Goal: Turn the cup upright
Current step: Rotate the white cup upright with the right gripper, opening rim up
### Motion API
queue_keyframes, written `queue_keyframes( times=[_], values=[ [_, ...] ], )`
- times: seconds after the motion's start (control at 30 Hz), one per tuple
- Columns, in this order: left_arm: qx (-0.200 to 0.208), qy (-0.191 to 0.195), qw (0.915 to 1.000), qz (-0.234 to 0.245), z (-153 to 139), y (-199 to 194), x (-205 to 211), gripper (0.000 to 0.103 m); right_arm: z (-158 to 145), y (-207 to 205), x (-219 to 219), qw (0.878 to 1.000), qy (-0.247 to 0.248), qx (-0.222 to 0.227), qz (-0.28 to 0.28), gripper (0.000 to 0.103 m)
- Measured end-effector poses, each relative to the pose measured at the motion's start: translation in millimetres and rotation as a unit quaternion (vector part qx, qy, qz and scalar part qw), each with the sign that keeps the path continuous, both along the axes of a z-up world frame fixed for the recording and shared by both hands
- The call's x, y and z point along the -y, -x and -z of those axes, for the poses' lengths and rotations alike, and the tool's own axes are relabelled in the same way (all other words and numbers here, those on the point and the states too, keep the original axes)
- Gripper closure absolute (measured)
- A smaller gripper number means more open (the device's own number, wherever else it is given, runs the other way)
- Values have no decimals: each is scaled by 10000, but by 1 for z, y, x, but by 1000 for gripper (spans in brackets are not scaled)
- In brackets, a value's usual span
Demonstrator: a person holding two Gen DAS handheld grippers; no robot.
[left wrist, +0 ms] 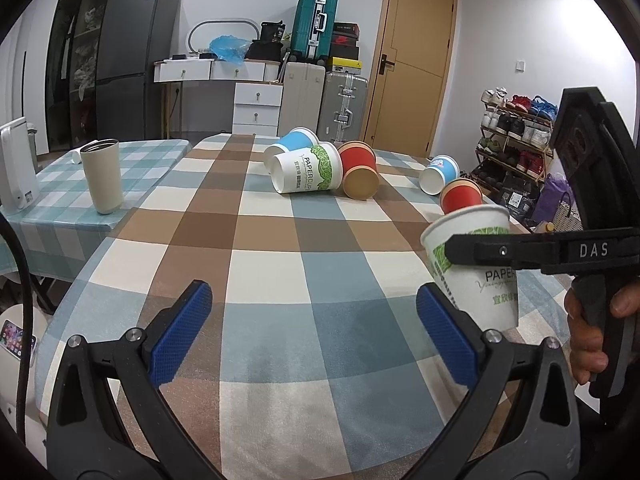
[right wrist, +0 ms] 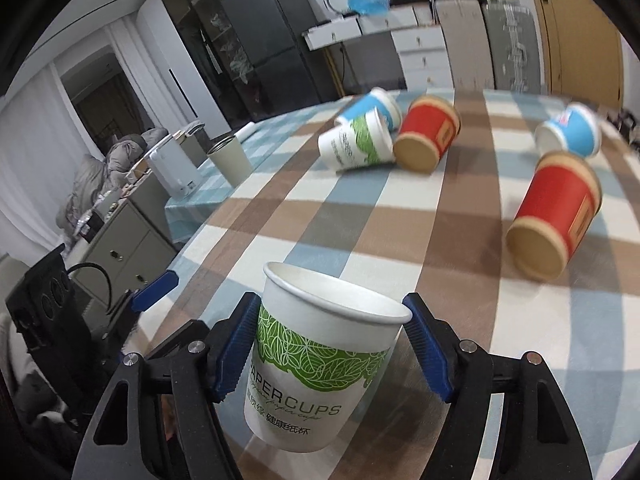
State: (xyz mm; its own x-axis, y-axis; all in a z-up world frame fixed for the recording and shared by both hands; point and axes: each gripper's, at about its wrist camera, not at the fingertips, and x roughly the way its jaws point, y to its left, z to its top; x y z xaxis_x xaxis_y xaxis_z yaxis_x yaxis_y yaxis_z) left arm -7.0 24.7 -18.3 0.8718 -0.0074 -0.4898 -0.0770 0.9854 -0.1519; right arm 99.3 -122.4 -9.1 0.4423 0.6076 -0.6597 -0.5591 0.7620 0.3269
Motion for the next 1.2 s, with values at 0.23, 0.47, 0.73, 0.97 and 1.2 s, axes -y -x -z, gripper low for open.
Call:
queue_keyframes(
  times=[0.23, 0.47, 0.73, 0.97, 1.2],
  values=[
    [16, 5, 10000, -11, 1, -1, -1, 1, -8, 0, -7, 9973, 263, 632, 252, 29],
    [9, -8, 10000, -30, 2, -2, -2, 1, -3, -7, -16, 9940, 511, 850, 469, 29],
    [7, -6, 10000, -33, 3, -3, -2, 1, 2, -7, -22, 9900, 677, 1064, 625, 29],
    [16, -2, 10000, -31, 2, -2, -2, 1, 3, -2, -25, 9877, 823, 1202, 575, 30],
    [82, -5, 10000, -46, 3, -3, -3, 1, 1, 7, -23, 9871, 824, 1282, 488, 30]
  ],
)
